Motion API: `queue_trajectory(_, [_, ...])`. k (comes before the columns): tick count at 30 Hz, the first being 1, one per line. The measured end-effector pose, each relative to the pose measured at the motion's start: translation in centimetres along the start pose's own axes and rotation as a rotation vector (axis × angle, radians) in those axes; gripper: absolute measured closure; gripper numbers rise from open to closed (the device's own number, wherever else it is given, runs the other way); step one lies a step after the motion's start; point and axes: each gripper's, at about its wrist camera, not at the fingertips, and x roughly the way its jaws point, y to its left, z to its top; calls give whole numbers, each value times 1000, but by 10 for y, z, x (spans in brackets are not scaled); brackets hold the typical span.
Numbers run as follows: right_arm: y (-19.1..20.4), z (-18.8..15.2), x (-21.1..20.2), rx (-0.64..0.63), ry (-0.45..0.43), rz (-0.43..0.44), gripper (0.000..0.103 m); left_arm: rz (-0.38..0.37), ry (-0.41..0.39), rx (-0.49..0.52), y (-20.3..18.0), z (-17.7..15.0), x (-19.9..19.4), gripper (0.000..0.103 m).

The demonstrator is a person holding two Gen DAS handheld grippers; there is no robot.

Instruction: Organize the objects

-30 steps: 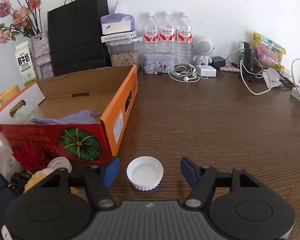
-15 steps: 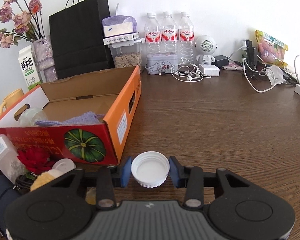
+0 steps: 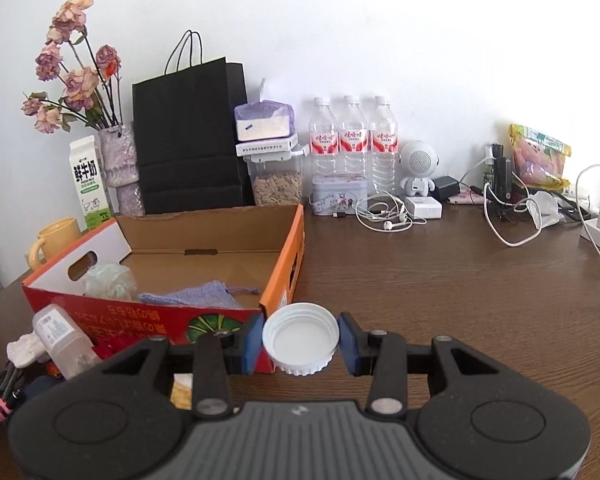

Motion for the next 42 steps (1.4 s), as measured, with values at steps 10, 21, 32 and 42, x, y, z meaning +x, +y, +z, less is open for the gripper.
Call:
queue_trajectory(10, [17,12,-12,-26,-53,45,64,-29,-52,10,-12,14,-5,62])
queue_trajectory(21, [44,31,0,-54,-78,103,64,-114,-127,45,-52,46,7,62])
queue_trajectory(32, [82,52,37,-85,-85,153,64,-179,-150,67,-96,72,37,62])
queue_trajectory(42, [103,66,89,-86,-31,144,64,-169,-115,68,-122,89,88,62])
